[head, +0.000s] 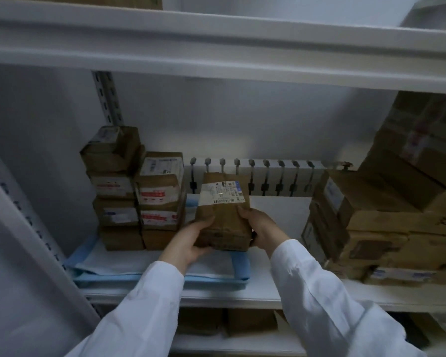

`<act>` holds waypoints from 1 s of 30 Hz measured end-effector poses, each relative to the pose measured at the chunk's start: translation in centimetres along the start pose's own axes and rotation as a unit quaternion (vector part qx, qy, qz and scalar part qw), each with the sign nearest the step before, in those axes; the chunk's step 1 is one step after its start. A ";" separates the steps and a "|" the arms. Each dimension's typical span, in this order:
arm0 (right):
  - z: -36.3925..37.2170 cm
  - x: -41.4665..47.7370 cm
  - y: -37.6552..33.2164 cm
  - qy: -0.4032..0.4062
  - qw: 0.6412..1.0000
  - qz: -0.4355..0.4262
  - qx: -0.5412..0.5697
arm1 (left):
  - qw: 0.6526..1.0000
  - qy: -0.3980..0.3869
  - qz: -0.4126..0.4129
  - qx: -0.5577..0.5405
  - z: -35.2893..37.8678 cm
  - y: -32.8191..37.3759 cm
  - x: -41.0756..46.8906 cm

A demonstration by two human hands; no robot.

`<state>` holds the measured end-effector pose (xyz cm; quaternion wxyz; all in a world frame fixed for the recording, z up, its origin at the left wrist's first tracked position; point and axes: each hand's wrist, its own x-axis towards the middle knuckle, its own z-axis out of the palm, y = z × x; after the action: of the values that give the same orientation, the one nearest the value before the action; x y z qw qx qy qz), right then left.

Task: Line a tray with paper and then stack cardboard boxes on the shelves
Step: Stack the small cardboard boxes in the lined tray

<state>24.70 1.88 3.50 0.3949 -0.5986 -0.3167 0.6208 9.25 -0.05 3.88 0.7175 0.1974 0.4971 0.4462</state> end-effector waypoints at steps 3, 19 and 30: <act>0.8 0.7 0.5 -0.006 1.000 0.013 0.007 | 0.999 0.022 -0.010 -0.021 -1.0 0.3 0.3; 2.2 4.0 4.1 -0.051 0.995 0.066 -0.062 | 0.991 0.065 -0.080 0.080 -4.4 -1.0 2.5; 2.9 2.5 4.2 -0.030 0.980 0.017 -0.194 | 0.953 0.123 -0.068 0.268 -4.0 -1.0 3.0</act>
<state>21.45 2.24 -1.12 0.2513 -0.6501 -0.4325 0.5720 6.45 1.30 -0.15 0.6002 0.2920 0.6950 0.2673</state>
